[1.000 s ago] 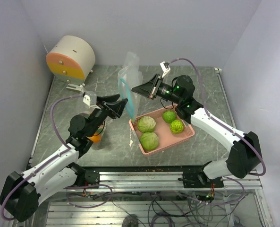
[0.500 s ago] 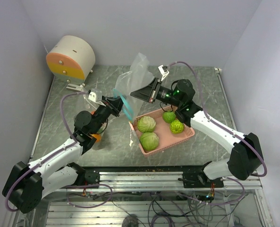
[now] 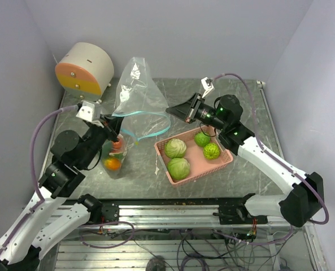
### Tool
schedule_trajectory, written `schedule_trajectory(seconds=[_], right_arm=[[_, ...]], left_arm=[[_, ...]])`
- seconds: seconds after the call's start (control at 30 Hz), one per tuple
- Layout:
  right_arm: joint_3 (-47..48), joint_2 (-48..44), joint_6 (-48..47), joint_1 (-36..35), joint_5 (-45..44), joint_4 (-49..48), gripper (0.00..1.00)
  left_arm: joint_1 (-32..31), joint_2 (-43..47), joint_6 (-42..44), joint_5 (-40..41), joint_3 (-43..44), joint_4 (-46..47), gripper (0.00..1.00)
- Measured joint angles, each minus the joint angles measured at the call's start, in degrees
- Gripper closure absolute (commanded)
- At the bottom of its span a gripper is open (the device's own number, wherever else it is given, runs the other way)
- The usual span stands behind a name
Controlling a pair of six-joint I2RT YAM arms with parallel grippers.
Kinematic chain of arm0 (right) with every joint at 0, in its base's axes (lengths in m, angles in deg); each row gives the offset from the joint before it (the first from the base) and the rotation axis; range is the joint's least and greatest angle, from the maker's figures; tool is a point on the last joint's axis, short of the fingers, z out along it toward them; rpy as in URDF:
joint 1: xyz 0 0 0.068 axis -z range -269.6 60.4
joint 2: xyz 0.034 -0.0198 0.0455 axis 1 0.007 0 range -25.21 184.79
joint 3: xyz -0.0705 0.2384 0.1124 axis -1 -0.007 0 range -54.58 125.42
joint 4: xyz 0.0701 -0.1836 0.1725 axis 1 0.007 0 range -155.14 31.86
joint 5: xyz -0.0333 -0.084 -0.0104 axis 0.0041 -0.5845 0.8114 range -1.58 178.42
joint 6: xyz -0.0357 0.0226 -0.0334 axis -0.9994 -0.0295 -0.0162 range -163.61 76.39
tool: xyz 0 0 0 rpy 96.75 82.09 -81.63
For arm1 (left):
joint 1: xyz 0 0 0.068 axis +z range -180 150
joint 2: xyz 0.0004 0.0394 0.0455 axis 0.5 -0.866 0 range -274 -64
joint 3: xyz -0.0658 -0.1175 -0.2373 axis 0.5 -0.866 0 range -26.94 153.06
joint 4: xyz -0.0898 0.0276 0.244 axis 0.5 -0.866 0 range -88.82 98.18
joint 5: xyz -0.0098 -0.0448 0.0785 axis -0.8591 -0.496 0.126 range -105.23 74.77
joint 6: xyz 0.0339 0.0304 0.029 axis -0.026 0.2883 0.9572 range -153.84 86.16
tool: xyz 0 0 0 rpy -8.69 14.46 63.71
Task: Place the food in the zip-top bag and seal the zipper
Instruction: Open the zipper of the food storage bag, then pick up the fake vegetable from the bin.
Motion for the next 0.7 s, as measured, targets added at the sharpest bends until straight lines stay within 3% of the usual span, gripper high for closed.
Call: schedule_trajectory(seconds=[0.07,0.13,0.27,0.3,0.57,0.7], right_arm=[[-0.1,0.4,-1.2,-0.1,-1.6,1.7,0.95],[-0.4,1.2,-2.5,0.2,-2.7,2.9,0.71],[-1.4,2.3,-5.2,0.8,-2.8,4.7,0.11],[-1.6,2.0,-6.0,0.9,-3.1,5.5,0.02],[-3.1,-8.7,-14.8,1.0,-14.3,16.4,0.0],[-5.8,-7.7,-17.0,1.0,-17.1,20.0,0.0]], left_arm=[[0.0,-0.6,0.3,0.6,1.3,-6.2,0.93],[0.0,-2.3,0.2,1.0,1.5,-10.6,0.93],[0.0,-6.2,-1.2,1.7,1.5,-15.9,0.93],[0.0,-7.2,-1.8,2.0,1.5,-16.9,0.93],[0.0,-8.4,-4.8,6.0,1.3,-18.1,0.93],[0.0,-9.4,-6.3,8.9,1.5,-18.3,0.93]])
